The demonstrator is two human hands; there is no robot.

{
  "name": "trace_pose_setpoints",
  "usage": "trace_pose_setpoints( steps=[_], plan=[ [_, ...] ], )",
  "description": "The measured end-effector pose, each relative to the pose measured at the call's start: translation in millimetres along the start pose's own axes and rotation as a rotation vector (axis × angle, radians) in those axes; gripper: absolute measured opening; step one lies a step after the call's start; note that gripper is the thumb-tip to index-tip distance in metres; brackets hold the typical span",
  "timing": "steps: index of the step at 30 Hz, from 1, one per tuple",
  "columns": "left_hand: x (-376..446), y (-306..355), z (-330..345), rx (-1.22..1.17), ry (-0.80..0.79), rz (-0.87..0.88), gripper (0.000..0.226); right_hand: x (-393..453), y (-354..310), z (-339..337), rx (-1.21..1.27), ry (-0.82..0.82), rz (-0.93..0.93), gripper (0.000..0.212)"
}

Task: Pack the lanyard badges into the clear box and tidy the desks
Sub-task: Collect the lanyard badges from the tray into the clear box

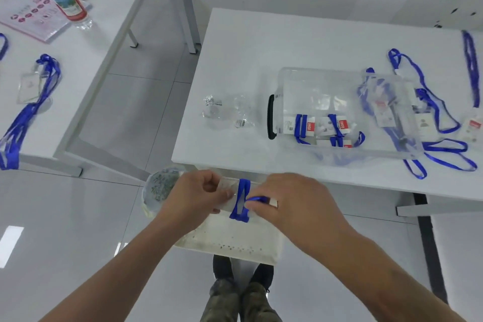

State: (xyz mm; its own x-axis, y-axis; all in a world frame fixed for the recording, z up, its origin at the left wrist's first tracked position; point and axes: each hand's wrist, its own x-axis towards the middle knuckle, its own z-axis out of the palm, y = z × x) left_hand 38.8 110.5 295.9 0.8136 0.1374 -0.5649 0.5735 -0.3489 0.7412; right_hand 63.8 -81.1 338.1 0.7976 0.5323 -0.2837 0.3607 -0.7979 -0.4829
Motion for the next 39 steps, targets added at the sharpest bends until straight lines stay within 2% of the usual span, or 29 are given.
trace_pose_setpoints(
  steps=[2, 6, 9, 16, 21, 26, 34, 36, 39],
  plan=[
    [-3, 5, -5, -0.059, -0.067, -0.022, 0.011, 14, 11, -7, 0.12, 0.044, 0.073, 0.017],
    [-3, 22, -17, -0.164, -0.169, -0.016, 0.012, 24, 19, -7, 0.634, 0.116, 0.314, 0.019],
    [2, 34, -19, -0.217, -0.194, -0.01, 0.01, 24, 20, -13, 0.79, 0.172, 0.37, 0.02],
    [24, 83, 6, -0.232, -0.189, 0.096, 0.004, 25, 52, -56, 0.739, 0.318, 0.351, 0.007],
    [55, 129, 43, -0.149, -0.139, 0.179, 0.012, 36, 103, -100, 0.641, 0.357, 0.342, 0.006],
    [92, 164, 80, 0.146, 0.0, 0.294, 0.026, 62, 157, -124, 0.535, 0.232, 0.325, 0.006],
    [153, 180, 122, 0.903, -0.07, 0.249, 0.029, 103, 216, -98, 0.538, -0.084, 0.338, 0.009],
    [162, 178, 128, 0.969, -0.048, 0.228, 0.03, 115, 225, -83, 0.498, -0.163, 0.325, 0.007],
    [166, 177, 131, 0.912, -0.014, 0.229, 0.033, 131, 227, -60, 0.42, -0.216, 0.326, 0.006]
  ],
)
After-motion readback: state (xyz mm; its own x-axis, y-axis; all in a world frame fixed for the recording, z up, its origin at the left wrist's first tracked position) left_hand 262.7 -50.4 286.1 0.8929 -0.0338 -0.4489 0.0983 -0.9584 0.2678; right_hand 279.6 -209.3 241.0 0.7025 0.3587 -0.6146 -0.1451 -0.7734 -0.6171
